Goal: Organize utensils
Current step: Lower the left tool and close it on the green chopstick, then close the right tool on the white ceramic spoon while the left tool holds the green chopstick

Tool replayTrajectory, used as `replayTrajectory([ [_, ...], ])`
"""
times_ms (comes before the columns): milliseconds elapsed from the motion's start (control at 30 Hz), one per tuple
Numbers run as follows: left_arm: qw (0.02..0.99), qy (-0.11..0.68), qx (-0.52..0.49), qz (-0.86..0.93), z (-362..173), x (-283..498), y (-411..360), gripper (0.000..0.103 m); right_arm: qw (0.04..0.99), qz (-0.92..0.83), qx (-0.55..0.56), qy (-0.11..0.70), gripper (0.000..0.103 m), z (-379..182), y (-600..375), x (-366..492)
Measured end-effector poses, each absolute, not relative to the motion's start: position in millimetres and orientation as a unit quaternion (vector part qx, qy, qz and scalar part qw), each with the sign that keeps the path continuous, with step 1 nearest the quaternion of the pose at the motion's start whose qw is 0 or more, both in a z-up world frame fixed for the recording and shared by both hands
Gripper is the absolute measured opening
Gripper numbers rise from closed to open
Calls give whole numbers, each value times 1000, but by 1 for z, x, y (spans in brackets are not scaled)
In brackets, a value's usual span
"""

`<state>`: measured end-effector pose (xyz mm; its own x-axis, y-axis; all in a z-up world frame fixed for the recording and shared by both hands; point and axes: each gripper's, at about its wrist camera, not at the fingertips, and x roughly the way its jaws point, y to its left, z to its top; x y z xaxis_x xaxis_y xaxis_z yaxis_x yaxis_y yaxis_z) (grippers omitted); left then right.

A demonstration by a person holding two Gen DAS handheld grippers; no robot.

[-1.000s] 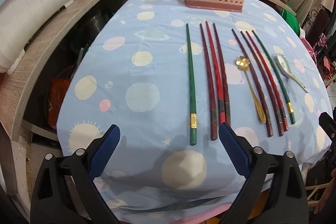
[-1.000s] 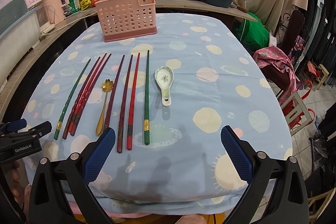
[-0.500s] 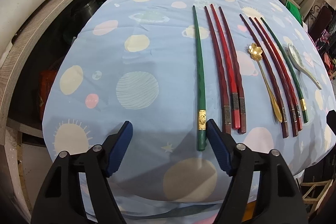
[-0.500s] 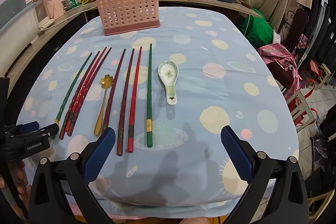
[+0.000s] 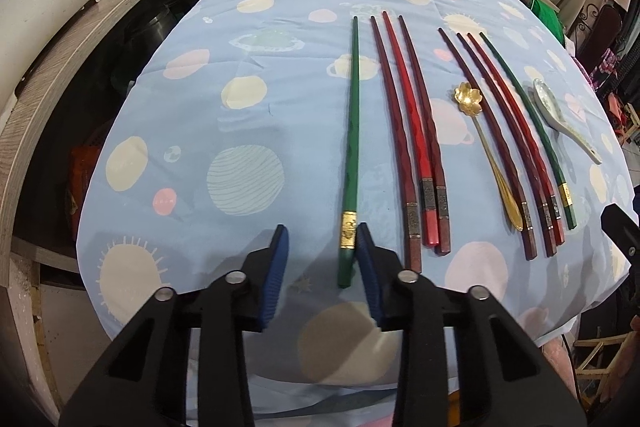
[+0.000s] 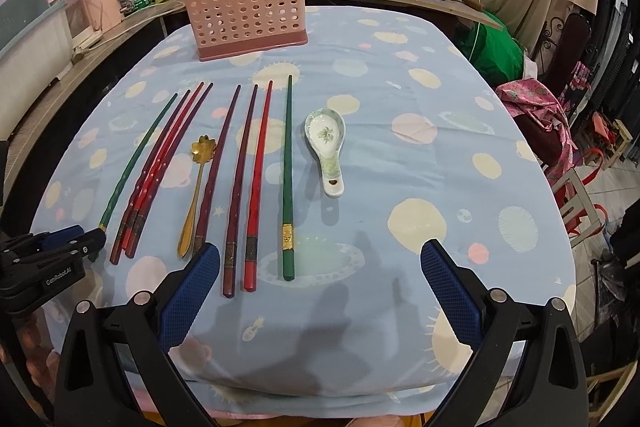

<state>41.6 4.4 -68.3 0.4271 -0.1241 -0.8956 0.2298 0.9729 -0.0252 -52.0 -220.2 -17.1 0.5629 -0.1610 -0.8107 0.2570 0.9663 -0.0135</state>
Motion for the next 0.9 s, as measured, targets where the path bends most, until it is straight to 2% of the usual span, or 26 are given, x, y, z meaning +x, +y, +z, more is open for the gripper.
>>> replayTrajectory([
  [100,841,528,46,-112,-67,41,5,14,882,-119,53,453,96,-17,-220,-52],
  [167,839,530,44,-117,-67,41,4,9,882,-118,53,452,96,-17,-220,-52],
  [633,840,526,46,-124,-66,46,-1,7,889,-132,64,433,96,-18,-241,-32],
  [833,840,528,45,-117,-67,53,0,7,888,-128,86,432,75,-24,-260,-9],
  [900,840,529,45,-116,-68,54,0,7,887,-120,99,435,64,-27,-264,-2],
])
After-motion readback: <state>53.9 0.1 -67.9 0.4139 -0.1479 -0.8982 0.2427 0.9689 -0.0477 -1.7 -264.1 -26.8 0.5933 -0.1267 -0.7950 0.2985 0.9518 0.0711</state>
